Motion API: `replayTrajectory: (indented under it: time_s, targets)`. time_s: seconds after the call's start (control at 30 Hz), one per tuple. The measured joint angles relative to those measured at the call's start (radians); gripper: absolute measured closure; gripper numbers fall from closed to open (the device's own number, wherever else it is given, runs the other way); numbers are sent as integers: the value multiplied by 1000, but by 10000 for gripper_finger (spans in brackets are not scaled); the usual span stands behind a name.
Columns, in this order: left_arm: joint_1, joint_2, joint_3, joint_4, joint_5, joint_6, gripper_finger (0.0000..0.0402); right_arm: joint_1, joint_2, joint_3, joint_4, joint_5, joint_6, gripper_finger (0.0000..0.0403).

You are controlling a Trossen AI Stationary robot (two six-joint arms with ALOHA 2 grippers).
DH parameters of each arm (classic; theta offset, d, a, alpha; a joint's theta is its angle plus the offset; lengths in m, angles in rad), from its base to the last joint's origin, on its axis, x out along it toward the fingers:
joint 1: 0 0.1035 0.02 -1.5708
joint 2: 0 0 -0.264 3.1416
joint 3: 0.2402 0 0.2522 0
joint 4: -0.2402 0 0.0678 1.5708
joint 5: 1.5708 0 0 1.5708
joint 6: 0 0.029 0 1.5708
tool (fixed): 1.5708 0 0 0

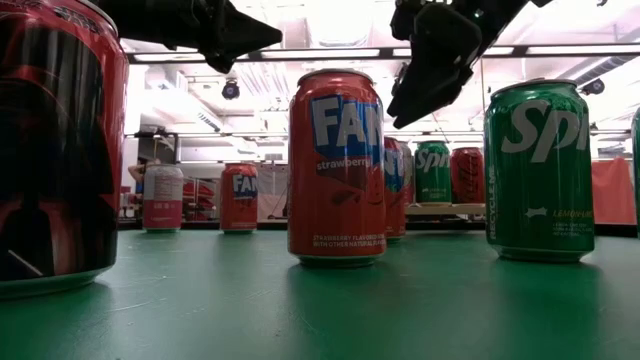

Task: Place canned beverage on shelf
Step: Put the red soda can on the shelf aligned with the other red soda cans

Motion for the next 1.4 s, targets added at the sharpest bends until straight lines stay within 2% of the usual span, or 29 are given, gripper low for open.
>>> replayTrajectory:
  time_s: [0.23, 0.5, 0.9, 1.27, 1.4]
  targets:
    - [0, -1, 0, 2, 0, 0, 402, 0, 57, 0, 9, 10, -1, 35]
    - [0, -1, 0, 4, 0, 0, 402, 0, 99, 0, 8, 88, 0, 35]
    - [0, -1, 0, 12, 0, 0, 402, 0, 105, -9, 107, 86, 0, 35]
    - [0, -1, -2, 16, 0, 0, 402, -14, 197, -10, 168, 87, 11, 35]
    - [0, -1, -2, 16, 0, 0, 402, -15, 212, -10, 165, 87, 26, 51]
